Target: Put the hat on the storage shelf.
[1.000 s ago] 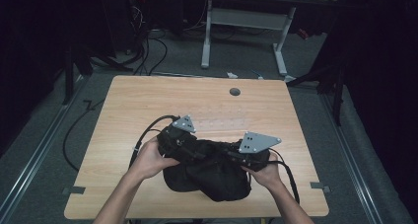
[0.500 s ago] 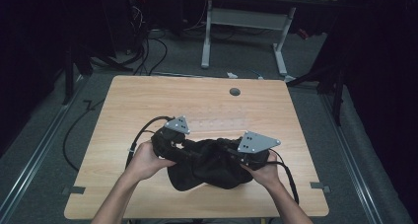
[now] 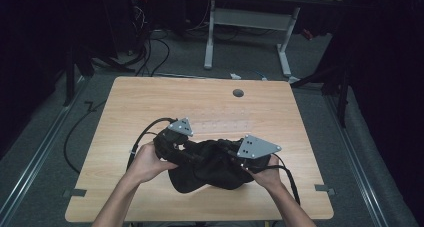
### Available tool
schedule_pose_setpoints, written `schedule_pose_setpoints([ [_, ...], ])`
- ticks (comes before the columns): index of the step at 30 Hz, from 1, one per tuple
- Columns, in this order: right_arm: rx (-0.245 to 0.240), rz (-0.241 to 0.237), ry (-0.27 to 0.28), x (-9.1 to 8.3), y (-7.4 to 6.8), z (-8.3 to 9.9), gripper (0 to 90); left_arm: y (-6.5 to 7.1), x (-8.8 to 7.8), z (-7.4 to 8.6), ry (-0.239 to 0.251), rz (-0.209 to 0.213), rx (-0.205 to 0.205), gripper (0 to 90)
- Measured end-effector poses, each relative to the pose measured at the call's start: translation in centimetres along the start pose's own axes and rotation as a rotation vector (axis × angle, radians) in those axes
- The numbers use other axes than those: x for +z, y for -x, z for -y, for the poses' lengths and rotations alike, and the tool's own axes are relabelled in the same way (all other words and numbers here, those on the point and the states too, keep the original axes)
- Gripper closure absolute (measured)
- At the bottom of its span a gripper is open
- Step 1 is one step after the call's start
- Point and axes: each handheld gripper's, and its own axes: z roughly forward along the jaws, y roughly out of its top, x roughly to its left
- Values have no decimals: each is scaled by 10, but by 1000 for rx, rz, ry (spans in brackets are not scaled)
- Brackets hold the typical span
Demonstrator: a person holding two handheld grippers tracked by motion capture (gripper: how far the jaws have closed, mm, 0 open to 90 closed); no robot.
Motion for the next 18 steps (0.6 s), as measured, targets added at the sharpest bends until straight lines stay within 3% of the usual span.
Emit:
schedule_pose_setpoints([
  [4, -31, -13, -1, 3, -4, -5, 843, 2, 5, -1, -13, -14, 8, 465],
  [10, -31, -21, -2, 4, -3, -6, 840, 2, 3, -5, -26, -6, -24, 523],
  [18, -43, -13, 14, 4, -2, -8, 834, 2, -3, -6, -7, 2, -22, 581],
])
